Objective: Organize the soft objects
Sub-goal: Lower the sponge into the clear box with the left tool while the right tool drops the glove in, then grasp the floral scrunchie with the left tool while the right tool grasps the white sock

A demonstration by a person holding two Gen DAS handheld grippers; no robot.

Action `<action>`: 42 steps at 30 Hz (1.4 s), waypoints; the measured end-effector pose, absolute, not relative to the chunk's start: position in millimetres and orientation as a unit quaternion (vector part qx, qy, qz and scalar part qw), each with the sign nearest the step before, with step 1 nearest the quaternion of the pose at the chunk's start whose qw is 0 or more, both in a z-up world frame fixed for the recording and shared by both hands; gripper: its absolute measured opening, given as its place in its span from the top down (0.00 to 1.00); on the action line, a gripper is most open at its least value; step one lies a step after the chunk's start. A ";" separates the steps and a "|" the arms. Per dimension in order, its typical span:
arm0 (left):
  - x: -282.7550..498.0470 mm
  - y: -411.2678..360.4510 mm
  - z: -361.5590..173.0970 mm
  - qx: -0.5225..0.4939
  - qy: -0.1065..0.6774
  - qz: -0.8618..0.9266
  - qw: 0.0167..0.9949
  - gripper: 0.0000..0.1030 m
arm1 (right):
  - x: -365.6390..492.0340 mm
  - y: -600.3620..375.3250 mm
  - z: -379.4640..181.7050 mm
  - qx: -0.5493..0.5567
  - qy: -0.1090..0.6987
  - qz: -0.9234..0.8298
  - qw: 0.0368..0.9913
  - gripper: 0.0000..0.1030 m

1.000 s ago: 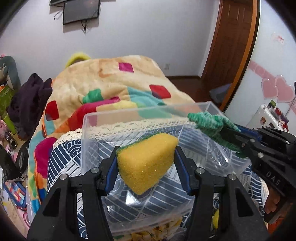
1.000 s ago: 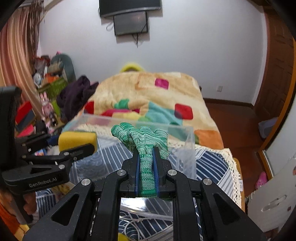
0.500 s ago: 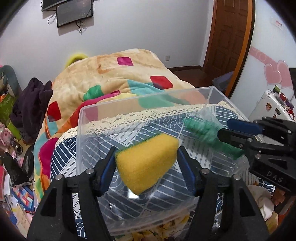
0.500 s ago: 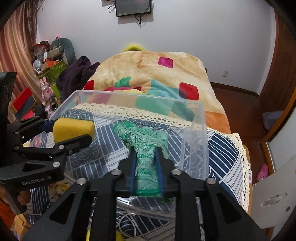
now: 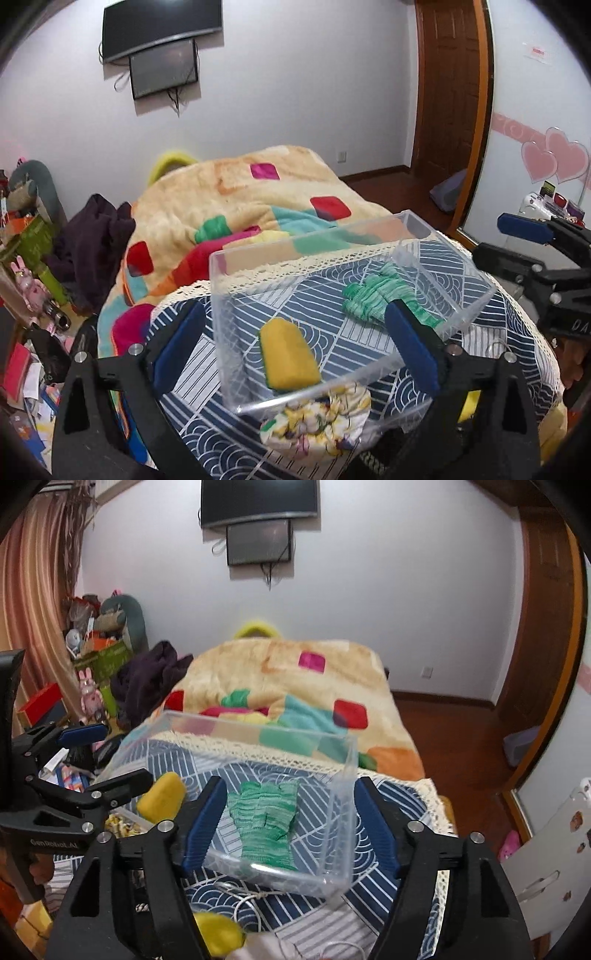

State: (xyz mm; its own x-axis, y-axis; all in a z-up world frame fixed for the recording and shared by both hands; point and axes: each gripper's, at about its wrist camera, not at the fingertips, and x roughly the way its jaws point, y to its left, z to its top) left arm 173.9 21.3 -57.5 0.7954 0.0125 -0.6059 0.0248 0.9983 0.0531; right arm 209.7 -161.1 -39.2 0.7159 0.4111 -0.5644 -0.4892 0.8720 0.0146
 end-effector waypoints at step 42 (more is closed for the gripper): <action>116.5 42.7 -129.7 -0.036 0.365 -0.025 0.930 0.93 | 135.6 -204.1 -123.5 -0.041 0.354 0.265 0.896 0.81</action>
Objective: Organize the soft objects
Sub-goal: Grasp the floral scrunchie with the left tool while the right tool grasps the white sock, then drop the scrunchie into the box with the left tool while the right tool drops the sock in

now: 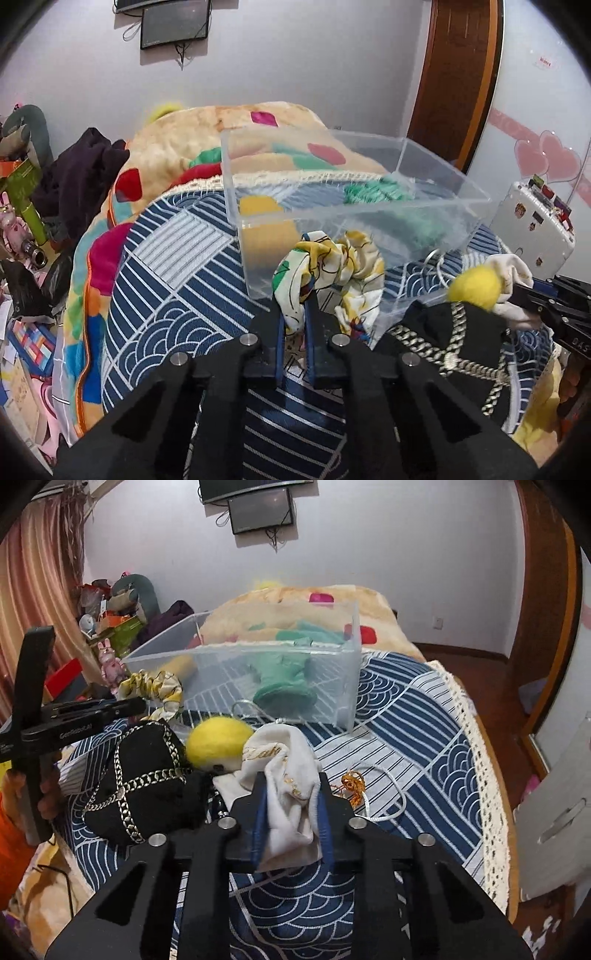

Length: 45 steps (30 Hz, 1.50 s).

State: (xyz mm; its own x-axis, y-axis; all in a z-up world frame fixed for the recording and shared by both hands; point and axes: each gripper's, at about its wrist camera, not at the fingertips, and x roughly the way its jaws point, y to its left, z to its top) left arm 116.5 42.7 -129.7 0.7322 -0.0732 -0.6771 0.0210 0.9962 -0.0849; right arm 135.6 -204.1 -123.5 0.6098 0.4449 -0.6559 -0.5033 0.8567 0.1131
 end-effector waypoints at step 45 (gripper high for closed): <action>198.9 28.5 -83.7 -0.016 0.330 -0.011 0.944 0.93 | 217.7 -139.2 -56.7 -0.017 0.272 0.275 0.922 0.82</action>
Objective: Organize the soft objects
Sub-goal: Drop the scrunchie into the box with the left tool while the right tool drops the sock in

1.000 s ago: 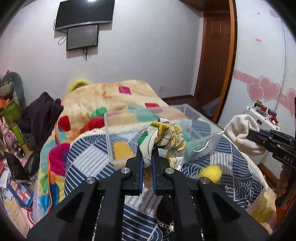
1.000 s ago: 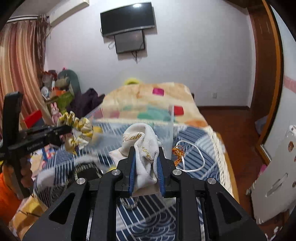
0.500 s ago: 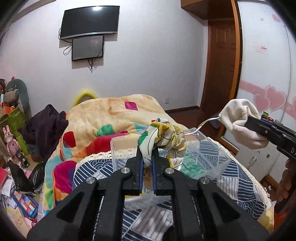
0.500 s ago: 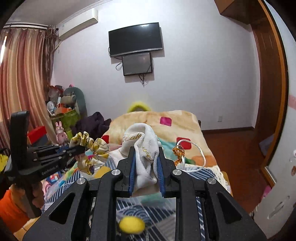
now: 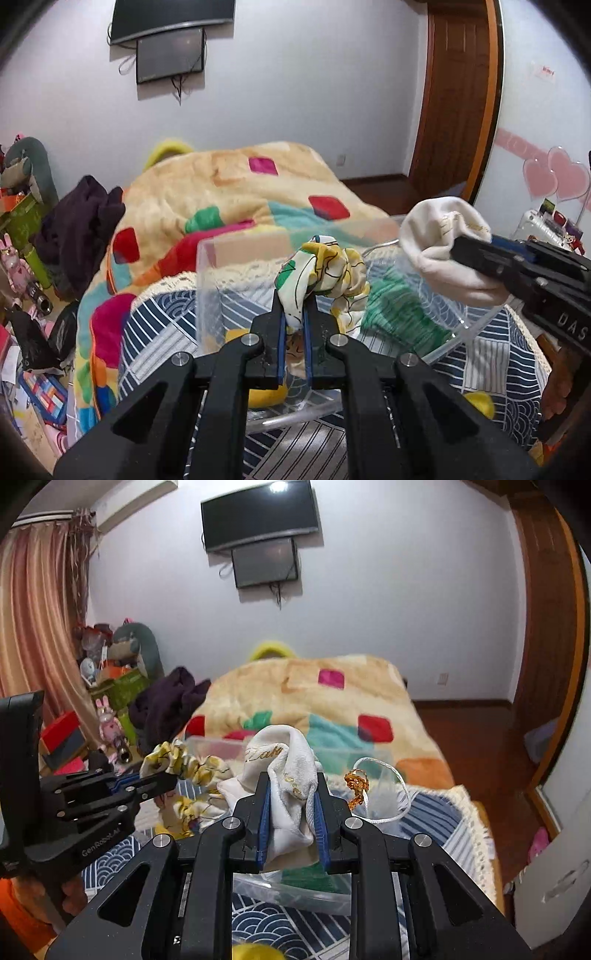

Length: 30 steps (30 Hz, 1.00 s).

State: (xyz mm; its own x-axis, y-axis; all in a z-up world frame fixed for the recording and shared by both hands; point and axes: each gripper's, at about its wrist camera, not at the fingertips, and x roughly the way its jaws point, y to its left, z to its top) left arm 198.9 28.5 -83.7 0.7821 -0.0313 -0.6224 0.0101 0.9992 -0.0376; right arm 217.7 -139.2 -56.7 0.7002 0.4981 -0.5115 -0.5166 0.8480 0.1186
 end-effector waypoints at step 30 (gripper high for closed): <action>169.1 23.2 -79.9 -0.018 0.333 -0.038 0.942 0.29 | 211.0 -145.8 -64.2 -0.057 0.301 0.271 0.912 0.55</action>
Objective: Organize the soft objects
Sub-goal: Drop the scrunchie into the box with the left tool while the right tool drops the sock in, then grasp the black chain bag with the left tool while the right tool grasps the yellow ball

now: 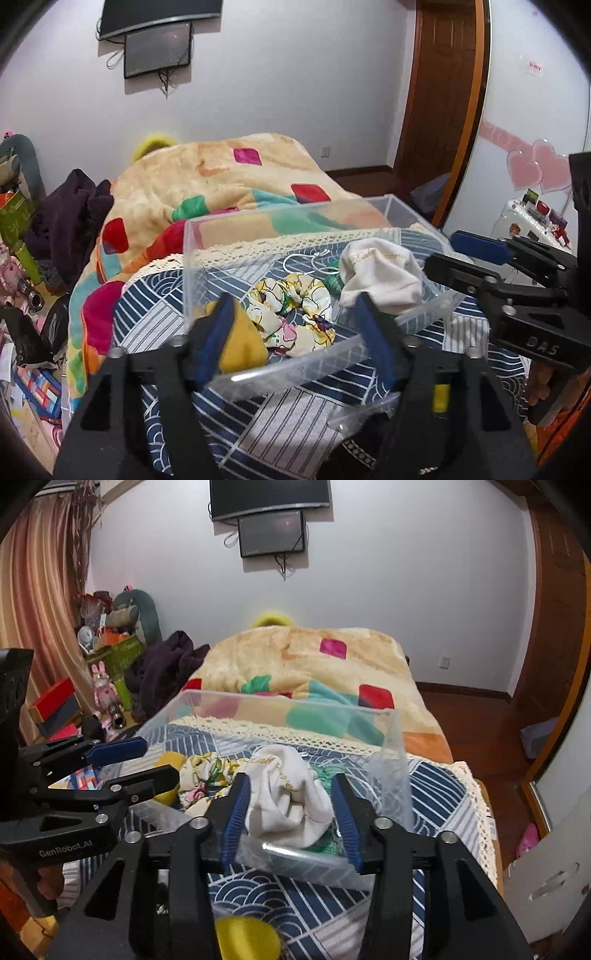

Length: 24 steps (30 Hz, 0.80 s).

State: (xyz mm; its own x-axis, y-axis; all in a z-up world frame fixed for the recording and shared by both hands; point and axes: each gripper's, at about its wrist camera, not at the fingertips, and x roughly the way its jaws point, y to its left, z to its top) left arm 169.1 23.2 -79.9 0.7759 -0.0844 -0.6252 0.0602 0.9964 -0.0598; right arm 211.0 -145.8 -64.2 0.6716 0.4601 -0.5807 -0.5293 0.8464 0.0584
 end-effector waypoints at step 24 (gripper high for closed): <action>97.0 -5.4 -134.1 -0.010 0.377 -0.087 0.922 0.10 | 154.5 -163.6 -97.7 -0.053 0.321 0.285 0.902 0.36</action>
